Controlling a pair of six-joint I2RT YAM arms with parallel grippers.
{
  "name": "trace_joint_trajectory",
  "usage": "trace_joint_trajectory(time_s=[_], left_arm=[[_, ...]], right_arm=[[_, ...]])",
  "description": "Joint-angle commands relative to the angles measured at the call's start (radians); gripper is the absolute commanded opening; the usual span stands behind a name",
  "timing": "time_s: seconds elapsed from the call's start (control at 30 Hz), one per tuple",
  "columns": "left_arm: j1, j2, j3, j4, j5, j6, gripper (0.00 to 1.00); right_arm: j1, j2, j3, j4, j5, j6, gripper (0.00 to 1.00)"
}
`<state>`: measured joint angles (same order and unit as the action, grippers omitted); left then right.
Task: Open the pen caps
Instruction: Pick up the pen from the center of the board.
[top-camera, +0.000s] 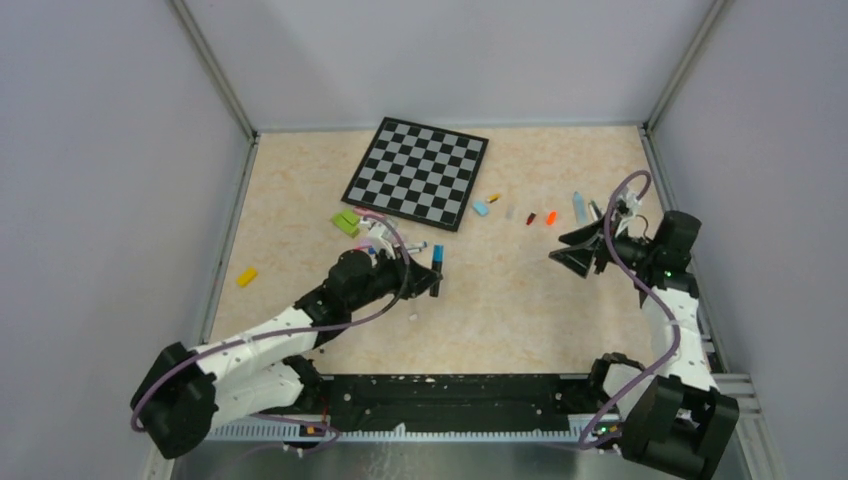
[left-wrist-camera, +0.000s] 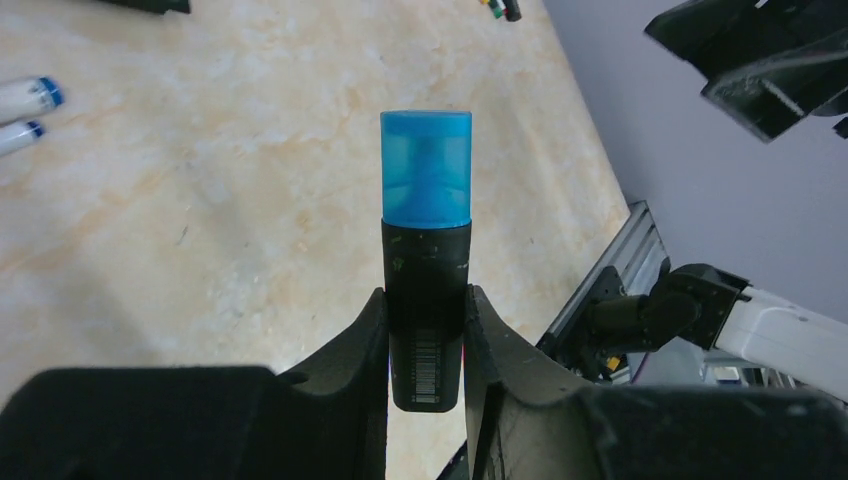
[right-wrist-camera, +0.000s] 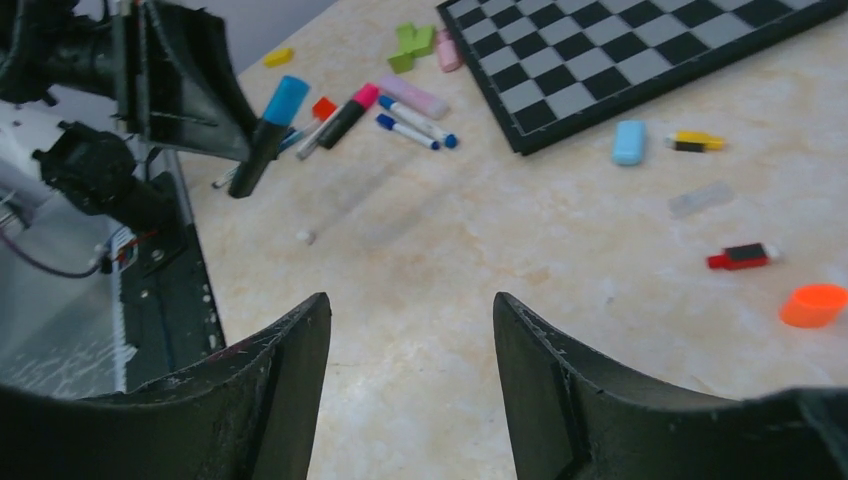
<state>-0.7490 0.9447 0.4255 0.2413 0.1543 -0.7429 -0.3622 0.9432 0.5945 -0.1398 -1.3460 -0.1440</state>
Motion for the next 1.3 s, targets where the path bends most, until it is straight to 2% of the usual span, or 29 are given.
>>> trace_joint_trajectory(time_s=[0.0, 0.17, 0.3, 0.43, 0.7, 0.93, 1.13, 1.27], left_arm=[[-0.035, 0.161, 0.087, 0.384, 0.063, -0.034, 0.00], [-0.125, 0.354, 0.232, 0.415, -0.069, -0.040, 0.00], [-0.176, 0.502, 0.315, 0.456, -0.192, -0.089, 0.00], [-0.214, 0.602, 0.397, 0.431, -0.285, -0.125, 0.00], [-0.273, 0.711, 0.528, 0.337, -0.429, -0.185, 0.00], [-0.314, 0.756, 0.579, 0.313, -0.483, -0.215, 0.00], [-0.336, 0.779, 0.601, 0.325, -0.498, -0.216, 0.00], [-0.344, 0.781, 0.601, 0.347, -0.495, -0.215, 0.00]], right_arm=[[0.135, 0.033, -0.011, 0.080, -0.068, 0.039, 0.60], [0.281, 0.071, 0.004, 0.024, -0.003, -0.004, 0.60], [0.344, 0.089, 0.008, 0.012, 0.047, -0.010, 0.60], [0.387, 0.092, 0.007, 0.019, 0.104, -0.004, 0.60], [0.426, 0.108, -0.014, 0.074, 0.249, 0.045, 0.55], [0.439, 0.106, -0.030, 0.130, 0.352, 0.097, 0.52], [0.439, 0.105, -0.050, 0.224, 0.408, 0.178, 0.43], [0.441, 0.115, -0.060, 0.253, 0.411, 0.204, 0.28]])
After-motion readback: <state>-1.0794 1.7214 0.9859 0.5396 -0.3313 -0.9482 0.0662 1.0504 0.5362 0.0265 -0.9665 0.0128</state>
